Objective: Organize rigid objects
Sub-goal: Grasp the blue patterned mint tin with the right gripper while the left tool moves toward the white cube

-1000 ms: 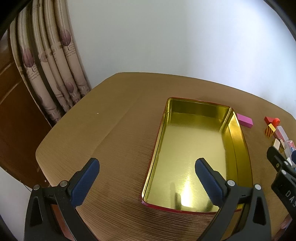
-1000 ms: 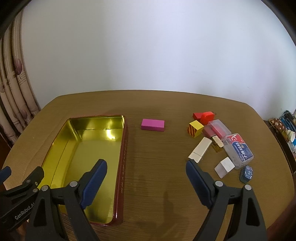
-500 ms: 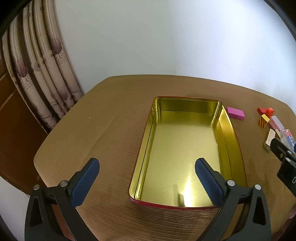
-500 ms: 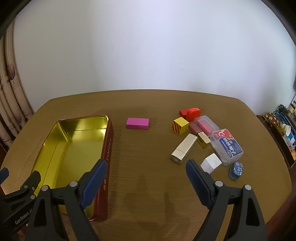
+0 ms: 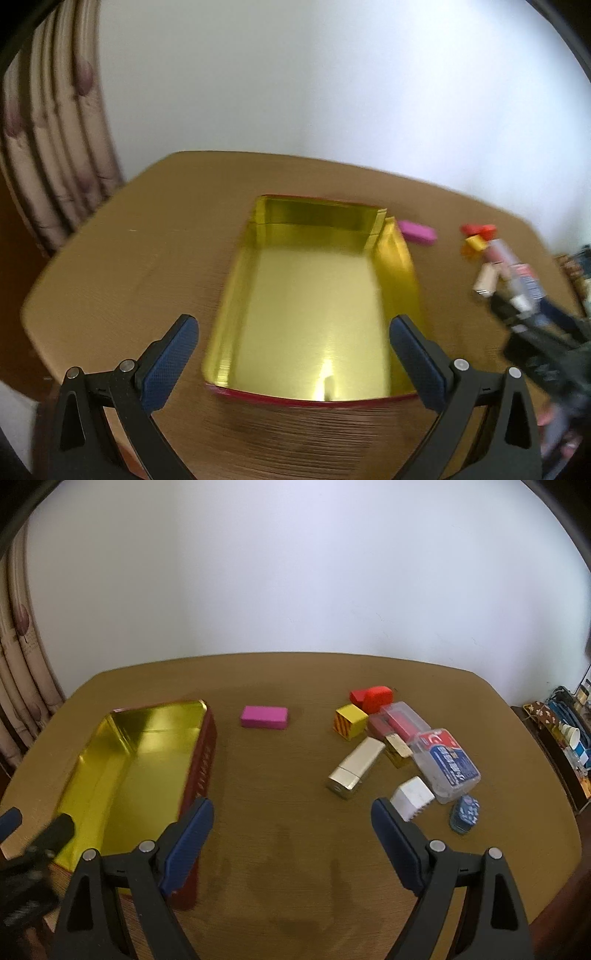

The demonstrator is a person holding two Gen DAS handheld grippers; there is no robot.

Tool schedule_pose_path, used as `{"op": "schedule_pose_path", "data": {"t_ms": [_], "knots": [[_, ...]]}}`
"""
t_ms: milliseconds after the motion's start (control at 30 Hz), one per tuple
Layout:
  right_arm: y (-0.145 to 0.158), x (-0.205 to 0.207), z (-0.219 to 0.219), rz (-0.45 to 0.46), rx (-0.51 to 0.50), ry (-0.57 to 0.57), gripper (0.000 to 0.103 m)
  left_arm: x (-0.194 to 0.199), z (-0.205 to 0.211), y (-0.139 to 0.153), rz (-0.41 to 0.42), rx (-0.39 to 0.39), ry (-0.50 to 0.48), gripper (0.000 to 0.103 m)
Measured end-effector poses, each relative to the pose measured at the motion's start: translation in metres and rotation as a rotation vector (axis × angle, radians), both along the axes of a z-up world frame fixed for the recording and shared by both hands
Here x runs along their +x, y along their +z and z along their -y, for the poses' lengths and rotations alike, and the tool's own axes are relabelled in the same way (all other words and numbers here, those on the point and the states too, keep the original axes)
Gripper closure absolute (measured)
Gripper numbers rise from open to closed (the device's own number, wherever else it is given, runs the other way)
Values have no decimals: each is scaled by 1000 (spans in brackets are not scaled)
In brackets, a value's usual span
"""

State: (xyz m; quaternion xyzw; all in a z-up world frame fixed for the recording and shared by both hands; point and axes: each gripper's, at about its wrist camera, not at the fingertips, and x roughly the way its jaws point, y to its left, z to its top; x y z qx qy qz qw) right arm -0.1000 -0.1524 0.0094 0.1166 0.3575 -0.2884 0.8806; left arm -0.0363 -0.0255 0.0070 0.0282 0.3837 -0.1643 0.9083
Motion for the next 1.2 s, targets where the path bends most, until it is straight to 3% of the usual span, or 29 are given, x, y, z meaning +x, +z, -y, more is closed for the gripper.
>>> {"op": "schedule_pose_path", "data": {"t_ms": [67, 233, 333, 400, 467, 700, 800, 1000, 1100, 1200], "knots": [[-3, -4, 6, -7, 2, 0, 14, -5, 5, -1, -2, -25, -38, 1], [-24, -23, 27, -38, 16, -7, 14, -22, 35, -6, 18, 81, -113, 1], [-40, -39, 48, -76, 42, -58, 14, -39, 54, -10, 39, 124, -183, 1], [-47, -56, 65, -54, 86, -107, 14, -49, 65, -11, 55, 141, -221, 1], [-49, -76, 85, -10, 118, -160, 14, -55, 73, -12, 65, 144, -248, 1], [-50, -116, 142, 25, 73, -324, 14, -68, 96, -19, 18, 132, -321, 1], [-51, -124, 156, 66, 93, -350, 14, -73, 103, -23, -19, 112, -348, 1], [-60, -110, 169, 74, 106, -321, 14, -85, 108, -21, -3, 104, -387, 1], [-66, -102, 174, 59, 108, -309, 26, -87, 109, -19, -19, 80, -411, 1], [-76, -93, 179, 22, 141, -301, 44, -87, 113, -19, -31, 72, -416, 1]]}}
